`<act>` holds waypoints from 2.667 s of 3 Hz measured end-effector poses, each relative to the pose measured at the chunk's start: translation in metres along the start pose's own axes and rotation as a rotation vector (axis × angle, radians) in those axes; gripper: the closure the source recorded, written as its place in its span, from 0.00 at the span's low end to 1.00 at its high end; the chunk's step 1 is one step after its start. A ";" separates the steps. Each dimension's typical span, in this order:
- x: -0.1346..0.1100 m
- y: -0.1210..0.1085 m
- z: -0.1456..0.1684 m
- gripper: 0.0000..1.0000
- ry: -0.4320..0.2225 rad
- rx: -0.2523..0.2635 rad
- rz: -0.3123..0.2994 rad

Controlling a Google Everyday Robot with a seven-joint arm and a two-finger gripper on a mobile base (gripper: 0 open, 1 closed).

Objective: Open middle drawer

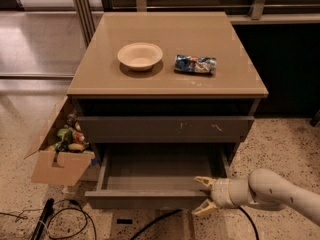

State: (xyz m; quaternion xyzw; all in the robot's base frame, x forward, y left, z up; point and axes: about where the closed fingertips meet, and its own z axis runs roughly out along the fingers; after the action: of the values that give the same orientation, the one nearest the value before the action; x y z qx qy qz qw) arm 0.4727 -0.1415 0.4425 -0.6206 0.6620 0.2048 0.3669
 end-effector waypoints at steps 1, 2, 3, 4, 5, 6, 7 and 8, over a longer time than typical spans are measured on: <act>0.000 0.000 0.000 0.00 0.000 0.000 0.000; -0.001 0.000 0.002 0.00 0.002 -0.013 -0.003; -0.001 0.009 0.000 0.01 -0.020 -0.025 0.001; 0.004 0.032 -0.008 0.19 -0.073 -0.033 0.015; 0.014 0.058 -0.023 0.42 -0.114 -0.030 0.032; 0.023 0.074 -0.037 0.65 -0.133 -0.019 0.054; 0.017 0.072 -0.042 0.88 -0.133 -0.019 0.054; 0.011 0.069 -0.047 0.86 -0.133 -0.019 0.054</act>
Offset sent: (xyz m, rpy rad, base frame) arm 0.0019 0.0014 -0.0014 -0.0118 0.0133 0.0213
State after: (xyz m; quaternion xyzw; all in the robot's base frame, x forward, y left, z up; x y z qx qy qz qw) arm 0.3950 -0.1729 0.4521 -0.5911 0.6508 0.2616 0.3984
